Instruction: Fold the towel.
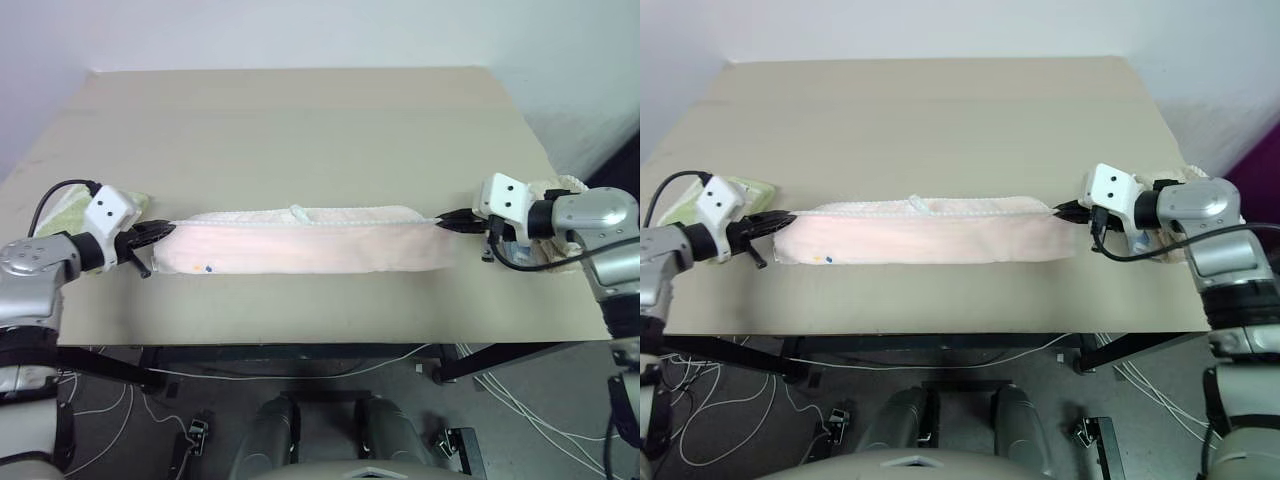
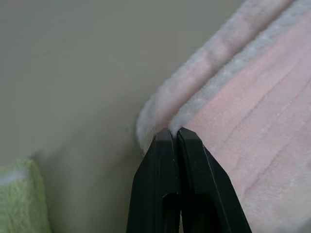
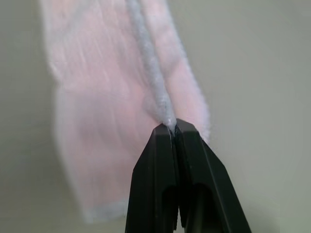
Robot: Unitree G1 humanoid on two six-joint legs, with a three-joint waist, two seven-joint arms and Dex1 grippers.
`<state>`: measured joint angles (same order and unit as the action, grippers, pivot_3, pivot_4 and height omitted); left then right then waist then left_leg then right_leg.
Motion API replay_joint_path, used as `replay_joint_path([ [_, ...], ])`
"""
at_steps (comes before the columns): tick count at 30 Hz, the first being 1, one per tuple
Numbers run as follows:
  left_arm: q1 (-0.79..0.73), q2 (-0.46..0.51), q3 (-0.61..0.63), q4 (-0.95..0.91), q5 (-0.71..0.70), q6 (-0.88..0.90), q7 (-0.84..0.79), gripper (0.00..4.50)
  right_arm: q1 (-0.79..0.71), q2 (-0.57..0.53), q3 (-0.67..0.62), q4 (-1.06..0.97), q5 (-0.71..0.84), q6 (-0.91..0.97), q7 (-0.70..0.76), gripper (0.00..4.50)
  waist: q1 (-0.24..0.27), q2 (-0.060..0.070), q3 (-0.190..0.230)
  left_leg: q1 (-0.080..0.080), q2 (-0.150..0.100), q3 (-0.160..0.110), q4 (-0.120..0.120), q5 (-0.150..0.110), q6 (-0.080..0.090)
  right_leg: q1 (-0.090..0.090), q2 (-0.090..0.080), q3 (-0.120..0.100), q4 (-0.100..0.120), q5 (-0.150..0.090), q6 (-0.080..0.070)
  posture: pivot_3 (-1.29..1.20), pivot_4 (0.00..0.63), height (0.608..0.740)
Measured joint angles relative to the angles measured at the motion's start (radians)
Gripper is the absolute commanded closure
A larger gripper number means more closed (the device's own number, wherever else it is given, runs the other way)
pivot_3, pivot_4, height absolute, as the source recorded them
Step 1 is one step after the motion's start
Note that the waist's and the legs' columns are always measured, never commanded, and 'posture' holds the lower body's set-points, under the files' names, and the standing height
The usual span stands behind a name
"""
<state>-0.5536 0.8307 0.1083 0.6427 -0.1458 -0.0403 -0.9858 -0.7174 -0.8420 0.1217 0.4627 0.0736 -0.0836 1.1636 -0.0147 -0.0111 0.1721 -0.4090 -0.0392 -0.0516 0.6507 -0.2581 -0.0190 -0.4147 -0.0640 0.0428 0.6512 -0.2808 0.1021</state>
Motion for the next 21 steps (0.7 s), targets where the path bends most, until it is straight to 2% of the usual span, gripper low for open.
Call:
replay_joint_path([
  [5,-0.081,-0.036,-0.051,0.153,0.073,-0.100,0.053,4.50,-0.091,0.057,0.036,0.219,-0.083,-0.128,-0.048,4.49,-0.002,0.000,0.000,0.000,0.000,0.000,0.000,0.000,0.000,-0.001,0.000,0.000,0.001,0.000,0.000,0.00,0.150,0.740],
  [12,-0.136,-0.060,-0.089,0.283,0.136,-0.187,0.121,4.50,-0.155,0.119,0.050,0.397,-0.148,-0.253,-0.122,4.49,-0.004,0.000,0.000,0.000,0.000,0.001,0.000,0.000,0.000,-0.002,0.000,0.001,0.002,0.000,0.000,0.00,0.150,0.740],
  [15,-0.152,-0.068,-0.088,0.317,0.137,-0.194,0.143,3.79,-0.168,0.127,0.049,0.436,-0.150,-0.270,-0.136,3.83,-0.004,0.000,0.000,0.000,0.000,0.001,0.000,0.000,0.000,-0.002,0.000,0.001,0.002,0.000,0.000,0.00,0.150,0.740],
  [21,-0.152,-0.067,-0.080,0.339,0.133,-0.192,0.149,1.83,-0.168,0.125,0.030,0.459,-0.147,-0.272,-0.156,1.82,-0.004,0.000,0.000,0.000,0.000,0.001,0.000,0.000,0.000,-0.002,0.000,0.001,0.003,0.000,0.000,0.00,0.150,0.740],
])
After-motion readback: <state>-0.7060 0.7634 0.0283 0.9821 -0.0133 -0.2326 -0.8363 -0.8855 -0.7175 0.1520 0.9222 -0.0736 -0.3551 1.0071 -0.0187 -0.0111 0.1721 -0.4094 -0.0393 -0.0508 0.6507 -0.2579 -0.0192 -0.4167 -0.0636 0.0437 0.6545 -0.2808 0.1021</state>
